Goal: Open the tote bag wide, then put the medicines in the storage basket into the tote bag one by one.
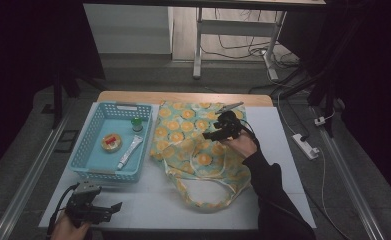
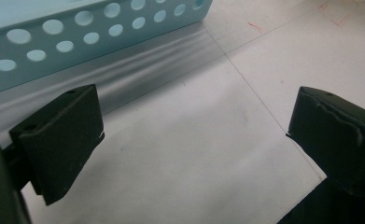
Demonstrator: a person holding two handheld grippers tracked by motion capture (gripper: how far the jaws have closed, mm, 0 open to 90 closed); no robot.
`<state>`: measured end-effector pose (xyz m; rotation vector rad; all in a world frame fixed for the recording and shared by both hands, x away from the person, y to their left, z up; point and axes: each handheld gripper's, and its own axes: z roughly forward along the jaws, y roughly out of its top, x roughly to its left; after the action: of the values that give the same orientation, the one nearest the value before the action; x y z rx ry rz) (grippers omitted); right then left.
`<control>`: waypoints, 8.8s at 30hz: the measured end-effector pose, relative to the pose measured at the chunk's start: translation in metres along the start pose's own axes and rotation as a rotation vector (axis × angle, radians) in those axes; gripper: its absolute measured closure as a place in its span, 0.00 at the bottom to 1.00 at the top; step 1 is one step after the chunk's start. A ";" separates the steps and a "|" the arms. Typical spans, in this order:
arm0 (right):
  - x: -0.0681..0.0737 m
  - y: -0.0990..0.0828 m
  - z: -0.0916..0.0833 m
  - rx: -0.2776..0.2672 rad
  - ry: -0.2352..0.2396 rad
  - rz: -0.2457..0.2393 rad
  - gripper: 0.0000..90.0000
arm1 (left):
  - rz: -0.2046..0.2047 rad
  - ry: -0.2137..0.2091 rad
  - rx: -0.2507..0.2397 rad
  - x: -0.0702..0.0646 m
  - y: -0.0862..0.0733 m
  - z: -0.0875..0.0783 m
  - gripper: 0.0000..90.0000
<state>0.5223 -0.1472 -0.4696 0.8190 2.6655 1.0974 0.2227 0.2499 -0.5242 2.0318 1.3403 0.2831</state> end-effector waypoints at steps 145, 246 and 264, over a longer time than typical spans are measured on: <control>0.063 0.023 -0.051 -0.118 0.114 -0.122 1.00 | -0.043 -0.013 -0.018 0.005 -0.001 -0.002 0.02; 0.063 0.018 -0.050 -0.116 0.105 -0.117 1.00 | -0.003 -0.022 -0.118 0.030 0.062 -0.026 0.00; 0.063 0.018 -0.051 -0.120 0.100 -0.122 1.00 | -0.009 0.036 -0.086 0.053 0.097 -0.008 0.00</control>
<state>0.4605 -0.1337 -0.4157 0.5865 2.6577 1.2839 0.3128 0.2762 -0.4650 1.9572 1.3360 0.3685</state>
